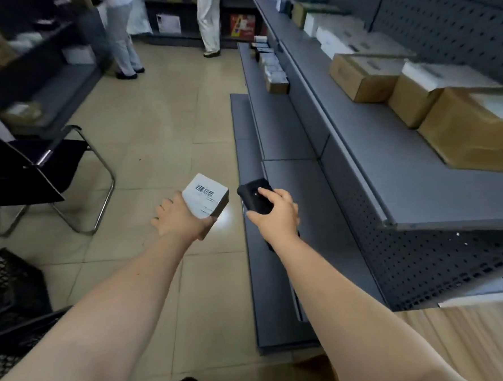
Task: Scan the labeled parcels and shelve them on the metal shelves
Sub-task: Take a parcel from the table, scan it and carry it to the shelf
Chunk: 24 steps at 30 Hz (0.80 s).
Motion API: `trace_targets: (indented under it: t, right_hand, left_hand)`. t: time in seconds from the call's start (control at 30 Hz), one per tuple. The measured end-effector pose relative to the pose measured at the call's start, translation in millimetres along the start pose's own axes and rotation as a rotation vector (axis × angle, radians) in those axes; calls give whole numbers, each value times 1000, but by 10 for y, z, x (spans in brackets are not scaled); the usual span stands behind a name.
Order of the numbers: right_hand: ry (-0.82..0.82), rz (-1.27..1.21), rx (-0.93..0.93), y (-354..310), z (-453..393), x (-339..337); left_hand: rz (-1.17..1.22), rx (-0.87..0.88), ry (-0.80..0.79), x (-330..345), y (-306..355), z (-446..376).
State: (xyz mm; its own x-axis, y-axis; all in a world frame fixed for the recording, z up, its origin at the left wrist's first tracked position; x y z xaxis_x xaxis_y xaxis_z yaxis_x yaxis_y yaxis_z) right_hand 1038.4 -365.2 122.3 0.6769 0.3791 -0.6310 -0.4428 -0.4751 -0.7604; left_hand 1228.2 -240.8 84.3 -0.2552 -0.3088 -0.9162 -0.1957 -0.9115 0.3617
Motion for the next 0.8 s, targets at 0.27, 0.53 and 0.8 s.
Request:
trace_targets:
  t: [0.27, 0.53, 0.8]
  right_hand:
    - [146, -33, 79, -241, -1450, 696]
    - [277, 33, 109, -840, -3214, 1102]
    - [284, 75, 92, -868, -4784, 1511]
  left_hand:
    - [-46, 147, 16, -176, 577, -1750]
    - [-36, 350, 33, -704, 1556, -3555]
    - [-38, 381, -25, -550, 2387, -4957]
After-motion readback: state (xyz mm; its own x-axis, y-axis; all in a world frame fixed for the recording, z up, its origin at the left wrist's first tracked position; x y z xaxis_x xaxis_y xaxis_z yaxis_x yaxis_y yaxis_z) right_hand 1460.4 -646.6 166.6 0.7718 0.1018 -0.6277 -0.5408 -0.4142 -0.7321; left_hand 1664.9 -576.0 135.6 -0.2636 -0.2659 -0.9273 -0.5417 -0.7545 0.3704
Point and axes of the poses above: each hand's wrist, its own z-axis away from the middle knuckle, its own x-axis out of the palm, y = z × x, the point moved 5 cm from there along -z, towards the middle knuckle, and after that the axes turned 12 degrees about -x, right-handed, at the moved point
